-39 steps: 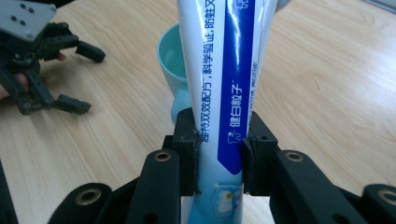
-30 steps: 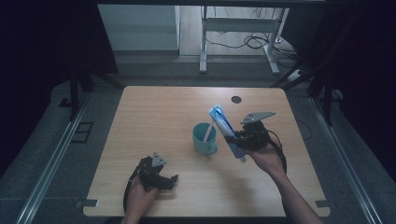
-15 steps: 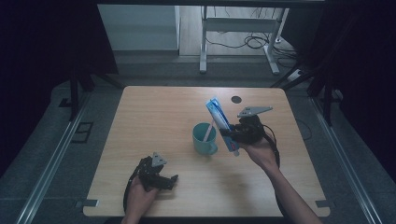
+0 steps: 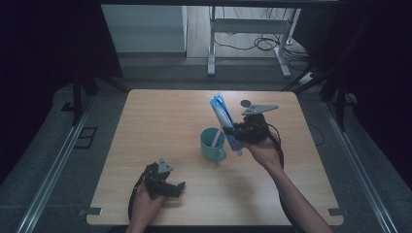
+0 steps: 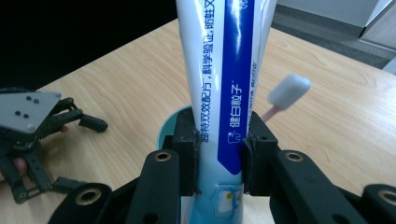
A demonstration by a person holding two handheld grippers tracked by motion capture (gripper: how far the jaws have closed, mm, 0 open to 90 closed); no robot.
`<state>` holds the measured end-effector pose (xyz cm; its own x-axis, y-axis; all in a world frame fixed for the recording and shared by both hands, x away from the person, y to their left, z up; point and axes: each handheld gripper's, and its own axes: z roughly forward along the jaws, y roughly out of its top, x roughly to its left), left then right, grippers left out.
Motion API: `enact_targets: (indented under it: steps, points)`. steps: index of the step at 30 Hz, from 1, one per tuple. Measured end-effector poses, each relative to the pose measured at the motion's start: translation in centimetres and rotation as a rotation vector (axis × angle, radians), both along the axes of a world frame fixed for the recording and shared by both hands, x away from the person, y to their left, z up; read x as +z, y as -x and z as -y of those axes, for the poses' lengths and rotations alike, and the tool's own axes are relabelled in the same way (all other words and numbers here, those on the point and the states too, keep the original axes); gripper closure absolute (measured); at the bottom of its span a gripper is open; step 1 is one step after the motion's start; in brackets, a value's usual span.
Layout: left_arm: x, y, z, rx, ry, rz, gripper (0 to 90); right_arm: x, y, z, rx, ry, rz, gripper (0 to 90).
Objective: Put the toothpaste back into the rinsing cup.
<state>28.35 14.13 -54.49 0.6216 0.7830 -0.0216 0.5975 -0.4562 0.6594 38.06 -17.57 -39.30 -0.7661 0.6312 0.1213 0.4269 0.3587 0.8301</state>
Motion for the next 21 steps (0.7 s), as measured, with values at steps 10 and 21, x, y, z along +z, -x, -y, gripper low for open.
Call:
enact_targets:
  steps: [10, 21]
  points:
    - [0.0, 0.0, 0.0, 0.001, 0.000, 0.000, 0.0, 0.5, -0.9, -1.5, -0.004, -0.014, 0.028, 71.0]
    - [0.0, 0.0, 0.0, -0.001, 0.000, -0.001, 0.0, 0.7, -2.0, -2.7, -0.021, -0.045, 0.051, 71.0]
